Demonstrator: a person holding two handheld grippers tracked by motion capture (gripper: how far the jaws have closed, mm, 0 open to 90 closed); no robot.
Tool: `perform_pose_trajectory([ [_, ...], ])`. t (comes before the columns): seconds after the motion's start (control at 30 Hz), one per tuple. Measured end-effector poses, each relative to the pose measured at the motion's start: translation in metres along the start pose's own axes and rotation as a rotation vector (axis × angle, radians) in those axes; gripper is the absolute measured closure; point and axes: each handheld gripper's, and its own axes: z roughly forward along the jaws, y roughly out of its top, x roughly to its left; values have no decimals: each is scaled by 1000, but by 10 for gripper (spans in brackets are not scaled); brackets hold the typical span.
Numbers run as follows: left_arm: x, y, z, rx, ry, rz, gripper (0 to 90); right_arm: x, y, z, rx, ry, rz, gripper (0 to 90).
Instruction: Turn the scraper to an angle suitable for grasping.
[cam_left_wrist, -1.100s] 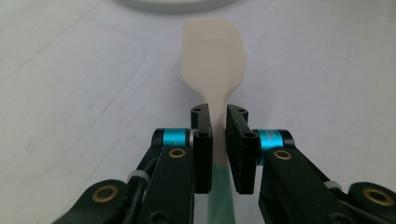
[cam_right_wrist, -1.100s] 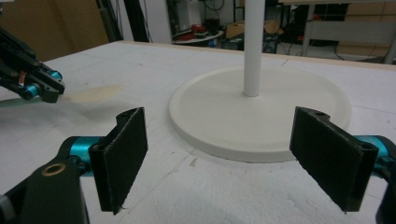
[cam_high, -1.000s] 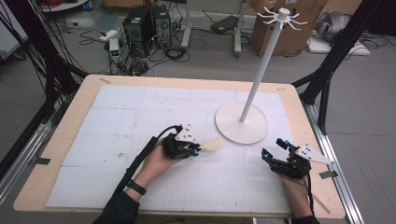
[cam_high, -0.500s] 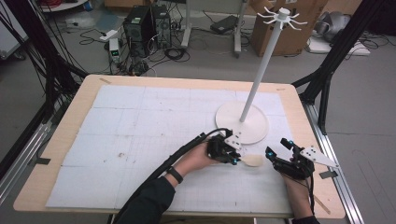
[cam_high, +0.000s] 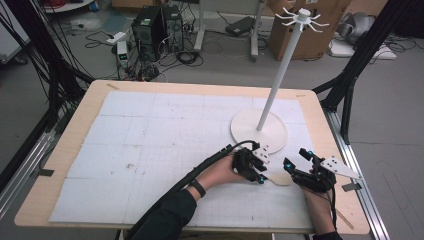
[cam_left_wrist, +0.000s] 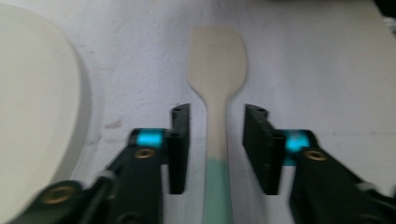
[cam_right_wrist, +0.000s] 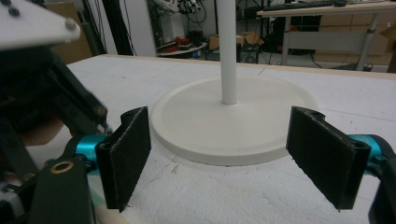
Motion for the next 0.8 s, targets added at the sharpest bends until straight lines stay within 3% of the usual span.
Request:
perform_pose_trajectory([
  [0.17, -1, -31, -60, -121, 121, -63, 407, 2, 0, 2, 11, 18, -15, 213],
  [0.2, -3, -43, -77, -156, 161, -79, 359, 2, -1, 2, 14, 22, -21, 213],
  [0.33, -14, -84, -131, -255, 307, -129, 305, 2, -1, 3, 21, 26, -23, 212],
  [0.43, -24, -113, -165, -311, 384, -169, 292, 3, -1, 4, 24, 29, -25, 213],
  [0.63, -46, -169, -216, -391, 503, -248, 280, 3, -1, 4, 22, 26, -32, 213],
  [0.73, -55, -194, -234, -423, 545, -286, 270, 5, 0, 5, 27, 20, -38, 218],
  [0.8, -61, -206, -241, -418, 579, -300, 253, 6, 0, 6, 31, 21, -51, 220],
])
